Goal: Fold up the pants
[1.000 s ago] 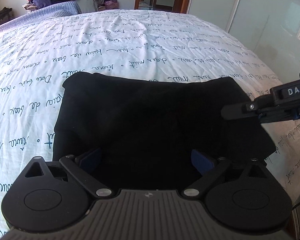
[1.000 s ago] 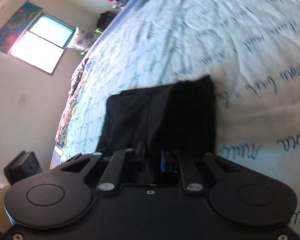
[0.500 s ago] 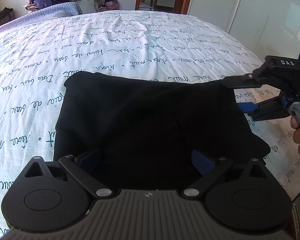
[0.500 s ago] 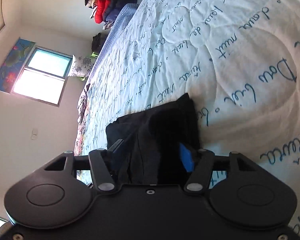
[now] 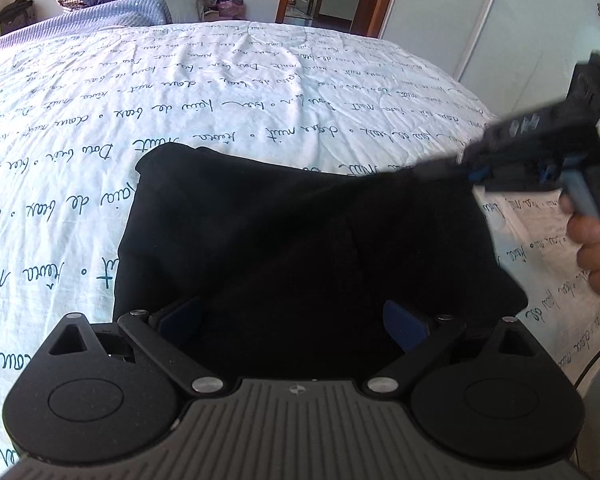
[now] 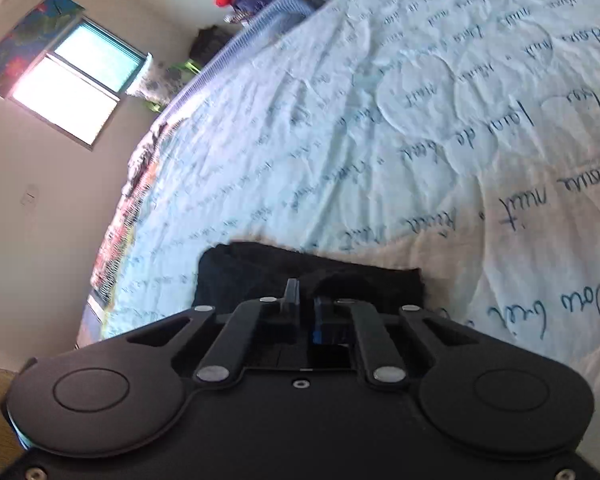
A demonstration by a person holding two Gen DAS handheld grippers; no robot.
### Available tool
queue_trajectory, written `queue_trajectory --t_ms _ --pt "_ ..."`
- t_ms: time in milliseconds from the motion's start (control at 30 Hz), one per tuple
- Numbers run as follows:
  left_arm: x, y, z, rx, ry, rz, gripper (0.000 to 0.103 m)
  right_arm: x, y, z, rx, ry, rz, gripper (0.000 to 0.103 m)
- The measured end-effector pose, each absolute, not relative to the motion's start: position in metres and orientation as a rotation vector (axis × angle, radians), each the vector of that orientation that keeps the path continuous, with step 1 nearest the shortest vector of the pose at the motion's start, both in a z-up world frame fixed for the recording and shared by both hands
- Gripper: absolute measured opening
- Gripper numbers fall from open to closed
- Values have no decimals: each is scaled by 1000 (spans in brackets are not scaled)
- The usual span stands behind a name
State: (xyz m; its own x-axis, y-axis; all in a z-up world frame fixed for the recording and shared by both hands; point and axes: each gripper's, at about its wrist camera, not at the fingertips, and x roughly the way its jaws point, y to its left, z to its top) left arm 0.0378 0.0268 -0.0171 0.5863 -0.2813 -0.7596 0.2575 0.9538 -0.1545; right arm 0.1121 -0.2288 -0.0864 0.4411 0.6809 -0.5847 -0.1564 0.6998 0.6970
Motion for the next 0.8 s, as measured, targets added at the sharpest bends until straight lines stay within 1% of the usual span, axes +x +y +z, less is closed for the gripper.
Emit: queue_trajectory --t_ms 67,100,133,167,233,300,333,367,400,433,467,567,600,633,667,700,733,800 --pt "37 29 -15 -40 886 -320 99 112 -230 -111 602 1041 523 7" --pt "36 31 -12 -46 882 -323 99 108 -236 -116 656 1021 521 9" --pt "36 33 -9 -50 881 -321 99 103 -243 -115 719 991 519 15" --pt "36 37 -6 -54 879 -320 99 98 -249 -110 752 954 502 17" --pt "35 44 -1 -51 864 -317 99 87 -256 -92 720 876 426 39" --pt "37 48 -2 -30 854 -286 99 82 -250 -69 635 787 388 41" --pt "38 50 -5 -24 857 -271 99 84 -244 -59 627 761 427 48" --pt "38 52 -8 -24 860 -263 99 90 -234 -52 642 765 491 58" --pt "37 54 -11 -25 858 -259 99 101 -219 -47 659 786 570 80" --pt "35 54 -13 -19 851 -256 99 111 -201 -45 655 812 641 84" --pt "32 53 -15 -8 841 -254 99 124 -178 -44 624 849 705 84" --pt "25 48 -21 36 815 -247 99 167 -108 -52 430 960 764 79" --pt "24 48 -23 42 813 -243 100 179 -85 -57 365 997 764 69" --pt "23 48 -24 37 808 -242 100 190 -65 -60 300 1018 774 56" --pt "21 50 -26 26 801 -243 101 198 -46 -62 223 1033 782 53" --pt "19 52 -28 16 796 -244 101 202 -28 -65 145 1047 784 48" --pt "18 54 -31 6 795 -240 102 204 -11 -69 36 1049 790 36" --pt "14 56 -36 -7 777 -234 103 205 17 -79 -171 1033 771 23"
